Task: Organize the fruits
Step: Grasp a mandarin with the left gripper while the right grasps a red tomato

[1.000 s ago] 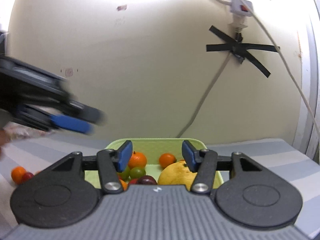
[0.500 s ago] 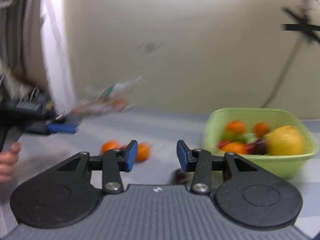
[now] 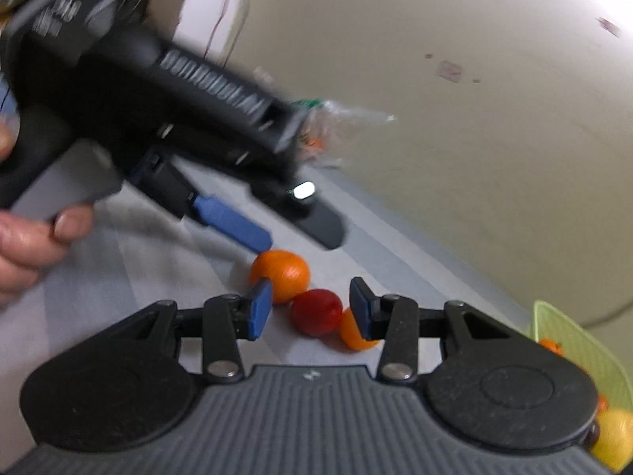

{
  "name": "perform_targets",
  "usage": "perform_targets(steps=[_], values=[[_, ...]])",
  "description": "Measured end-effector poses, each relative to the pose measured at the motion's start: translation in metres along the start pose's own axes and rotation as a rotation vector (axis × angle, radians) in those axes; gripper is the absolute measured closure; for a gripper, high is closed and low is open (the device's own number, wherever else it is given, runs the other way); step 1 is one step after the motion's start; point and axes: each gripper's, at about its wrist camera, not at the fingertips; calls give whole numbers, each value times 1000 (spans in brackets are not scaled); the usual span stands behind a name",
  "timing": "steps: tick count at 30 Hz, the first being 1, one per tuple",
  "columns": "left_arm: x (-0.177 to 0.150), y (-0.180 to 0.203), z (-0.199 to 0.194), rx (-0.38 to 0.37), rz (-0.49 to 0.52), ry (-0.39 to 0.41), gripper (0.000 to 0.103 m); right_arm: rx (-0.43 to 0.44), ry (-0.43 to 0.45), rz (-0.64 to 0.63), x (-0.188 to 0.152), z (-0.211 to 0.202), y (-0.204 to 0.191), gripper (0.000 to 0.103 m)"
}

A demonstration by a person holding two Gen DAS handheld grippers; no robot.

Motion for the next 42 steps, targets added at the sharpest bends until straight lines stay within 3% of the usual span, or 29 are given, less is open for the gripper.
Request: perform_targets(steps=[3, 4, 5, 9, 14, 21, 24, 26, 28, 33, 42], values=[[-1, 1, 2, 27, 16, 6, 24, -31, -11, -94, -7, 9, -6, 57], [-1, 1, 3, 39, 20, 8, 24, -42, -10, -119, -9, 9, -10, 59], [0, 1, 3, 49, 21, 9, 25, -60, -8, -133, -10, 8, -12, 70], [-2, -1, 3, 83, 17, 16, 28, -124, 13, -143, -21, -5, -19, 72], [-7, 11, 2, 146, 90, 34, 26, -116, 67, -28, -45, -54, -20, 72], [-21, 39, 8, 221, 216, 22, 27, -65, 53, 194, -83, -99, -11, 71], [-24, 48, 18, 308, 247, 4, 39, -62, 41, 273, -92, -104, -4, 71], [-24, 47, 25, 347, 241, -15, 62, -65, 33, 313, -96, -107, 0, 71], [-28, 48, 24, 375, 249, -3, 64, -62, 29, 342, -95, -111, 1, 71], [-45, 62, 4, 292, 223, -18, 65, -60, 28, 379, -98, -112, 4, 71], [-108, 132, 10, 96, 414, -148, 65, -103, 39, 493, -127, -128, 21, 71]])
Point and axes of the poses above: each gripper's, at about its wrist camera, not at the fingertips, and z roughly the way its jaws point, y to its right, x to its top, and after that the axes turned 8 degrees about -y, right-handed
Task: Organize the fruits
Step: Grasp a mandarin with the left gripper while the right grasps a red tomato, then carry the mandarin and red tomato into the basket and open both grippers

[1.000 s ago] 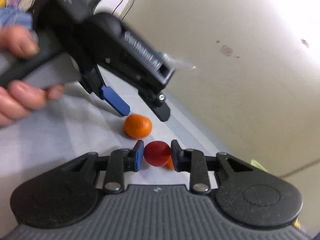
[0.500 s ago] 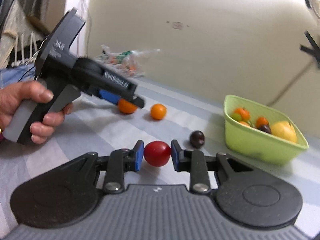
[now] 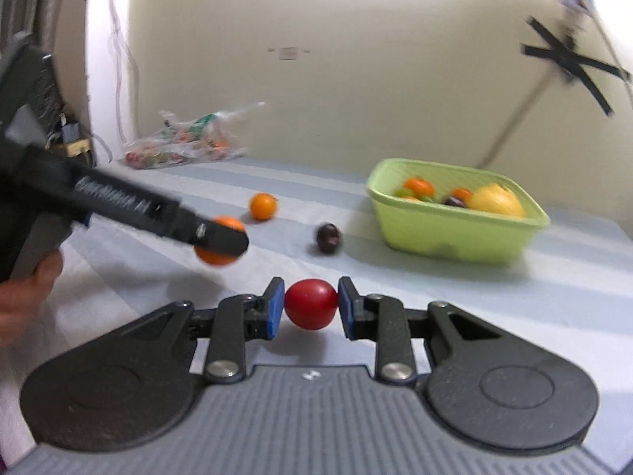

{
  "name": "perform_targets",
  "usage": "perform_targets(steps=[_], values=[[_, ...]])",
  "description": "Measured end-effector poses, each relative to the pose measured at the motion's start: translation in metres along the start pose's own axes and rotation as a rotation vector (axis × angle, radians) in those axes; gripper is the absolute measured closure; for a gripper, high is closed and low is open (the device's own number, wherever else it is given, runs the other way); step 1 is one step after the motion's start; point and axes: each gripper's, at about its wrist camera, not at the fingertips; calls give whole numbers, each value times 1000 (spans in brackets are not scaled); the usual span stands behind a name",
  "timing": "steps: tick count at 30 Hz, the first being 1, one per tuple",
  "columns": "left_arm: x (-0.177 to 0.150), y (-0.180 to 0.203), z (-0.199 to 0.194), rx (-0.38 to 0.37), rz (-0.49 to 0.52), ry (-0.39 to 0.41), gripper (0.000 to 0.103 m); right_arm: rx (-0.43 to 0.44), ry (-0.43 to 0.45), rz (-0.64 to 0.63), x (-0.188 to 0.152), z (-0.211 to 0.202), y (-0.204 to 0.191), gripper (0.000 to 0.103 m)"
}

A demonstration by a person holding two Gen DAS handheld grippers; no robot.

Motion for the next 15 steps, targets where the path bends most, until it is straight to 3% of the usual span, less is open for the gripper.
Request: perform_targets(steps=[5, 12, 15], values=[[-5, 29, 19, -36, 65, -49, 65, -38, 6, 52, -13, -20, 19, 71], [-9, 39, 28, 0, 99, -72, 63, -54, -12, 71, -23, -21, 32, 70], [-9, 40, 23, 0, 102, -59, 59, -71, -24, 60, -24, -20, 31, 57]])
Point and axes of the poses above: each gripper's, at about its wrist camera, not at the fingertips, and z roughly the way its jaws point, y to its right, x to its top, and after that the axes turned 8 degrees about -y, right-handed
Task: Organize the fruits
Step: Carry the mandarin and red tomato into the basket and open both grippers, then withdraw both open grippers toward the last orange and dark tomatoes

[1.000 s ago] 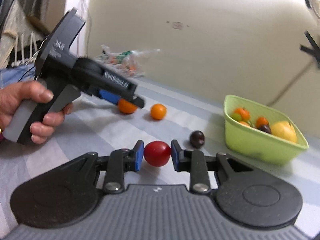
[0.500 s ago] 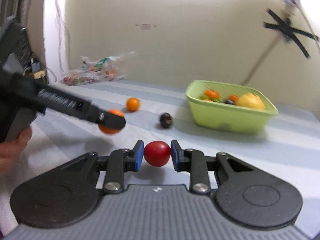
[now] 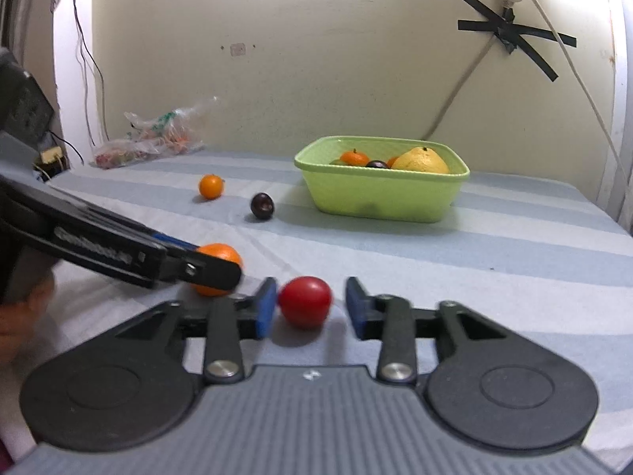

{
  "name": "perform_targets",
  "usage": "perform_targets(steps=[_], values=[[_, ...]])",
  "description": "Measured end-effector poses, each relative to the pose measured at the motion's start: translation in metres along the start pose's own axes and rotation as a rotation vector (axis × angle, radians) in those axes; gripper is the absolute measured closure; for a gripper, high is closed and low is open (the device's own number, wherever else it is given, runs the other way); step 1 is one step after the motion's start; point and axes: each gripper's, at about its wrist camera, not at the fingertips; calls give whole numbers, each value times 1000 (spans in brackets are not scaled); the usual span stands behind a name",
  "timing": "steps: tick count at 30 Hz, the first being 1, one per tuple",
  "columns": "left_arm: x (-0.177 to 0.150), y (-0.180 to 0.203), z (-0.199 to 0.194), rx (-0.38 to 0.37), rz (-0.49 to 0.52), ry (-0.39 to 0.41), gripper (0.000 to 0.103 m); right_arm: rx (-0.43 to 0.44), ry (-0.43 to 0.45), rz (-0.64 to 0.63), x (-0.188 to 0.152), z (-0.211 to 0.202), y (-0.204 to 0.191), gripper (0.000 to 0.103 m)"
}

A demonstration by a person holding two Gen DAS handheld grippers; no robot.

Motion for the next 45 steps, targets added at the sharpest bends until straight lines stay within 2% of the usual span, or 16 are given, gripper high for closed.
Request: perform_targets(steps=[4, 9, 10, 11, 13, 14, 18, 24, 27, 30, 31, 32, 34, 37, 41, 45], values=[[1, -1, -11, -10, 10, 29, 55, 12, -4, 14, -5, -6, 3, 57], [0, 6, -1, 8, 57, 8, 56, 23, -26, -3, -7, -5, 0, 57], [-1, 7, 2, 29, 74, 10, 57, 26, -35, -12, -7, -4, -2, 60], [-2, 9, 3, 48, 92, 10, 61, 33, -39, -20, -7, -3, -3, 71], [0, 8, 2, 56, 111, 10, 65, 37, -34, -41, -7, -4, -5, 70], [5, 5, 2, 30, 106, -1, 65, 31, -30, -49, -5, -4, -5, 71], [34, -1, 3, -28, 75, 16, 65, 13, 26, -24, 16, 2, 9, 70], [110, -25, 22, -94, -34, 101, 65, -53, 167, -31, 68, 24, 28, 70], [138, -33, 42, -96, -74, 103, 65, -74, 187, -32, 86, 46, 34, 70], [154, -39, 63, -69, -92, 85, 56, -86, 162, -28, 95, 72, 40, 70], [156, -40, 67, -57, -96, 85, 53, -90, 155, -21, 95, 78, 42, 69], [157, -41, 70, -47, -99, 86, 53, -92, 148, -12, 94, 83, 44, 65], [157, -47, 68, -57, -112, 99, 53, -91, 158, 7, 88, 84, 48, 50], [156, -56, 57, -51, -137, 130, 52, -106, 197, 3, 85, 77, 50, 50], [143, -70, 23, -35, -172, 203, 52, -92, 231, 59, 83, 67, 54, 51], [107, -71, -9, 93, -140, 237, 52, -75, 236, 84, 81, 57, 49, 51]])
Point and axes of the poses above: each gripper's, at about its wrist camera, not at the fingertips, and z roughly the way its jaws point, y to its right, x to its top, and after that the axes turned 8 degrees about -y, right-handed
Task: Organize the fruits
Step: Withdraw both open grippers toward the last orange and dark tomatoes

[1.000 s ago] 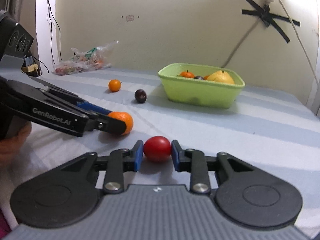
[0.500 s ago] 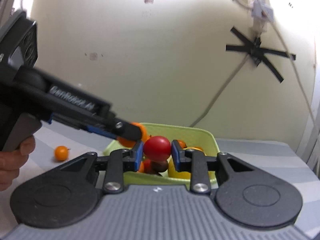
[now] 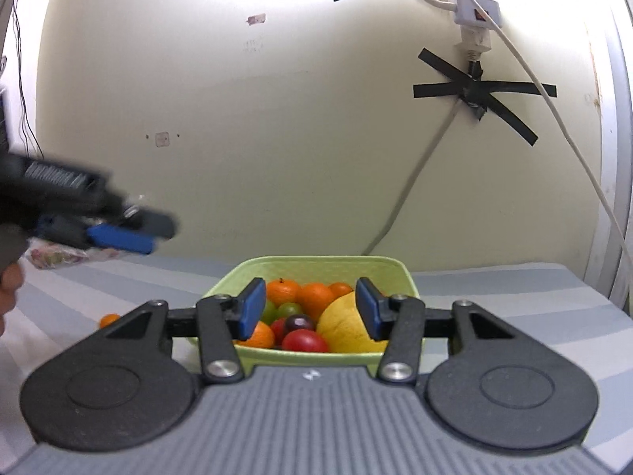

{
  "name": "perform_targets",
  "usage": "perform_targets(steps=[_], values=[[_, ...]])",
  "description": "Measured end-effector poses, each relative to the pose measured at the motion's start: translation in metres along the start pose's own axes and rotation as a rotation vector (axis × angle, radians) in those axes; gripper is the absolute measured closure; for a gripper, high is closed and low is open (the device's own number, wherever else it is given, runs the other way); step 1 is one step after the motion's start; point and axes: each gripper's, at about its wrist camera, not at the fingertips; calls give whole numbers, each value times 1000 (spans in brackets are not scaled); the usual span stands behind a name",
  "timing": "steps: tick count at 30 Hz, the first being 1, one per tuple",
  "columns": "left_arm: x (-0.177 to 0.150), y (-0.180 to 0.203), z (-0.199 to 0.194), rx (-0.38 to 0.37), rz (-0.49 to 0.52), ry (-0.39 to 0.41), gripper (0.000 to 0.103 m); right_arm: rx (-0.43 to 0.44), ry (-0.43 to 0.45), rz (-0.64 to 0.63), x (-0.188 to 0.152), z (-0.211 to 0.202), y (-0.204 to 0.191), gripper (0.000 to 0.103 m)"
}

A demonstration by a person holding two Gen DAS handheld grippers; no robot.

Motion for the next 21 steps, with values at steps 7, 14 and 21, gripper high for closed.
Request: perform_targets(steps=[7, 14, 21], values=[[-64, 12, -33, 171, 79, -61, 50, 78, -66, 50, -26, -31, -23, 50], [-97, 27, -41, 237, 118, -85, 49, 64, -117, 113, -51, -51, -37, 50], [-111, 28, -50, 300, 121, -78, 48, 37, -135, 182, -63, -59, -35, 50]])
Point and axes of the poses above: each gripper's, at about its wrist camera, not at the fingertips, and z roughly the way its jaws point, y to its right, x to its top, and after that the axes turned 8 degrees about -y, right-handed
